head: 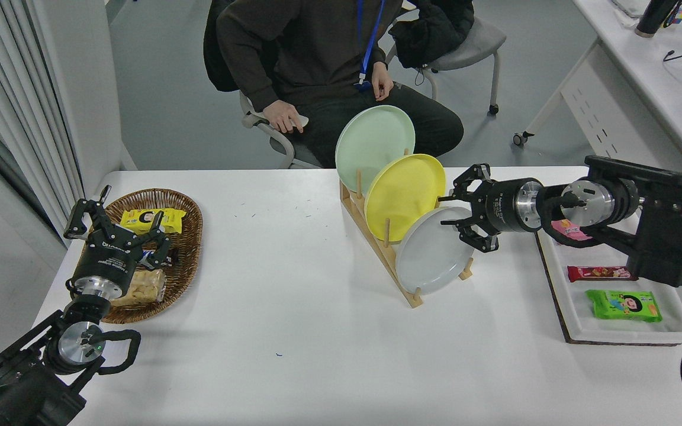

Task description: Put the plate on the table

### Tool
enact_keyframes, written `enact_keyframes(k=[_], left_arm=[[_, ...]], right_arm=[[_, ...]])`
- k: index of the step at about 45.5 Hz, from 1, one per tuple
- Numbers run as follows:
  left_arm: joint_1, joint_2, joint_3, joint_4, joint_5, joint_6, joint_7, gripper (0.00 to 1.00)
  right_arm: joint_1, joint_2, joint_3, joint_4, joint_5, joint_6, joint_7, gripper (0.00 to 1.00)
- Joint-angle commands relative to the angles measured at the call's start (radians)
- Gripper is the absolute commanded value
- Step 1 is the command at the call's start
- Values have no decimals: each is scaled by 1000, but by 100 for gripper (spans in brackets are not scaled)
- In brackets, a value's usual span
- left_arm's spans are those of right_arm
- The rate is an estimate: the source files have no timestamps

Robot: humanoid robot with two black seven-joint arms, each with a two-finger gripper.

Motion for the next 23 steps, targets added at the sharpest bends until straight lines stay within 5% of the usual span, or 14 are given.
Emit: enact_keyframes(k=[1,23], left_arm=[[0,0,0,0,0,0,-2,98],[0,0,1,0,0,0,0,98]], right_arm=[[0,-1,3,-5,0,-1,-1,36],[-5,5,13,-7,5,-6,-1,33]])
